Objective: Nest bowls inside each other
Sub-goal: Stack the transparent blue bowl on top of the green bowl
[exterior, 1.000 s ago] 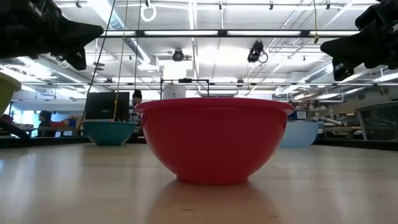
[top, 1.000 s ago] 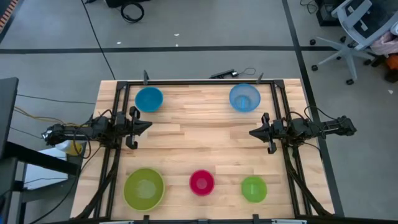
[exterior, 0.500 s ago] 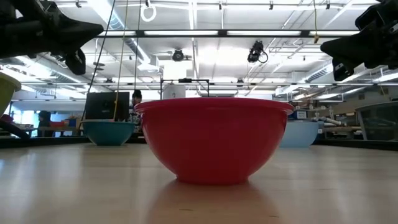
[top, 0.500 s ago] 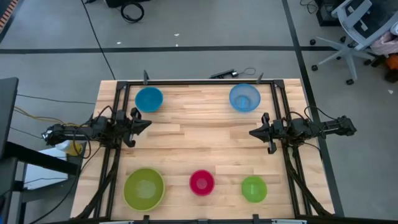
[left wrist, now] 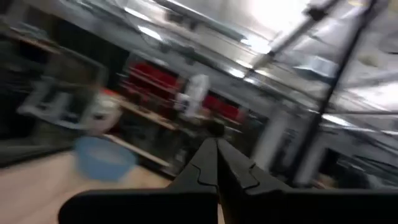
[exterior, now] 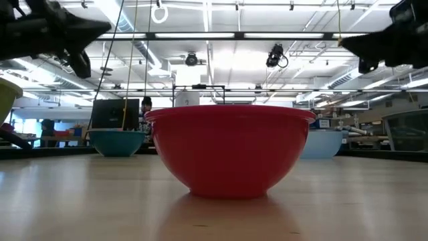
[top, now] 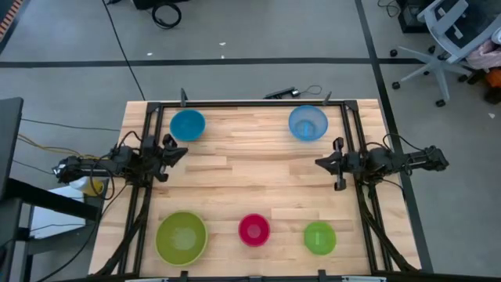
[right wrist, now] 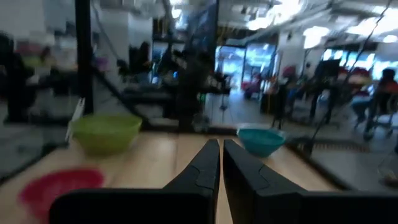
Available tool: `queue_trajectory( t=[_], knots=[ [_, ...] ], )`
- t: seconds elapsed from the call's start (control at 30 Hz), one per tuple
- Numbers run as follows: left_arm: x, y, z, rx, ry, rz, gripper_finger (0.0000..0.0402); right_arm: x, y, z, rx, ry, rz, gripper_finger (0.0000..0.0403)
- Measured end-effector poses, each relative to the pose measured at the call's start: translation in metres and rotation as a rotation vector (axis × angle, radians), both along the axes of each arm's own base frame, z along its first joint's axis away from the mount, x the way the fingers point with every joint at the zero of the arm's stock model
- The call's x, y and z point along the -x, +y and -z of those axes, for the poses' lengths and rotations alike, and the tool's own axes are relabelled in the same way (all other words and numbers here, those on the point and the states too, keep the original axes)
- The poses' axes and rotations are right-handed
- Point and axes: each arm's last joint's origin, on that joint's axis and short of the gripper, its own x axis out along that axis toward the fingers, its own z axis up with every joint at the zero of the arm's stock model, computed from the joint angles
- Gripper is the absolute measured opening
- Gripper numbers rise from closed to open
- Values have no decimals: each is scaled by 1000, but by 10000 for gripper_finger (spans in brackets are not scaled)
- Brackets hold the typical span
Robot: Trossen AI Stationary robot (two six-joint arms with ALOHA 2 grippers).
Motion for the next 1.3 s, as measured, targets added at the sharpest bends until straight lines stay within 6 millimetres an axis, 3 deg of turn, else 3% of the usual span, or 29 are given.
queue_trajectory(
  t=[0.1,0.2,0.37,0.5,0.73,0.9,1.03,1.2,1.3],
  knots=[
    [0,4,1,113,-9,-111,0,2,-1,-9,-24,-93,22,29],
    [-1,4,3,122,9,-121,0,5,-7,-17,-99,-181,204,29],
    [-8,3,6,140,86,-99,0,11,-21,-13,-650,-364,589,29],
    [-16,2,-4,165,127,-95,0,7,-24,-2,-829,-364,585,29],
    [-37,7,-24,159,321,-153,18,-5,-30,2,-1112,-279,376,25],
    [-46,19,-49,169,438,-253,76,-12,-39,-35,-1134,-292,328,22],
    [-48,30,-74,181,511,-315,135,-15,-45,-87,-1065,-496,279,22],
    [-46,34,-101,143,607,-270,200,-13,-54,-122,-900,-633,520,21],
    [-45,33,-106,148,667,-260,221,-18,-60,-126,-785,-530,647,22]
  ],
)
